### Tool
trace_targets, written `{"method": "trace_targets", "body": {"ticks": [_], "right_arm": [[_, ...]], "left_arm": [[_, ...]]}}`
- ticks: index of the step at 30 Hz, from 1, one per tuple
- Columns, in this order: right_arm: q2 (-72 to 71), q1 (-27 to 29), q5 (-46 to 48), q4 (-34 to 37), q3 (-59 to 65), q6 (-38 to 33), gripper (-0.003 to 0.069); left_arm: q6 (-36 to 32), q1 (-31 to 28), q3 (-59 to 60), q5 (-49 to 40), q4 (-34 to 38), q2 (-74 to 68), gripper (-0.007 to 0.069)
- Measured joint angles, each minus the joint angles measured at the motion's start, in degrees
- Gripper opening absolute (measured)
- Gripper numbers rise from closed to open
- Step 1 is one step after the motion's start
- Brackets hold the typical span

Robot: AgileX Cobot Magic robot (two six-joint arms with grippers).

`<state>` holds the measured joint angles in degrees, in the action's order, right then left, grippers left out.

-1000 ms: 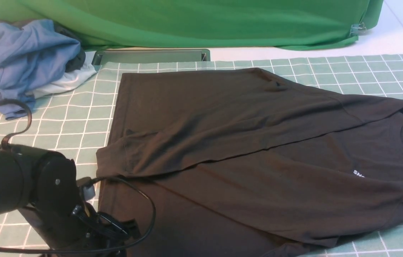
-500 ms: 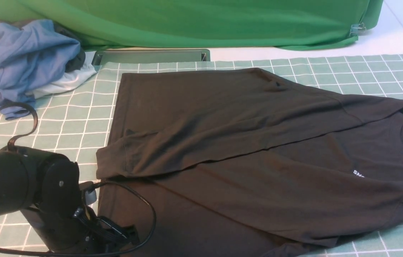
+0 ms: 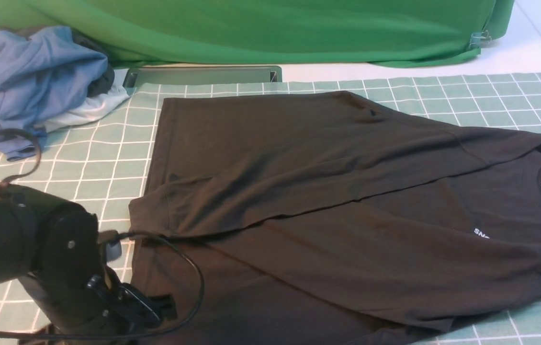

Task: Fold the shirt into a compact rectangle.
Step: 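Grasp the near edge of the shirt at its hem and shoulder corners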

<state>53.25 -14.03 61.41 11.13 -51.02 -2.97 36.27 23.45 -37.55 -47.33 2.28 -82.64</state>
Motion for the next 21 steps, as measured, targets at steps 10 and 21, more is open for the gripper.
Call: {"method": "trace_targets", "body": {"ticks": [10,21], "right_arm": [[18.83,-18.31,-7.92,-13.17,9.23,0.00,0.0508],[34.58,-25.21,-19.29,-19.17,9.23,-2.25,0.0556]], "left_arm": [[-3.79,-5.84,0.00,1.71,-0.34,1.29,0.0019],[-6.08,-5.84,0.00,2.15,1.43,1.29,0.0018]]}}
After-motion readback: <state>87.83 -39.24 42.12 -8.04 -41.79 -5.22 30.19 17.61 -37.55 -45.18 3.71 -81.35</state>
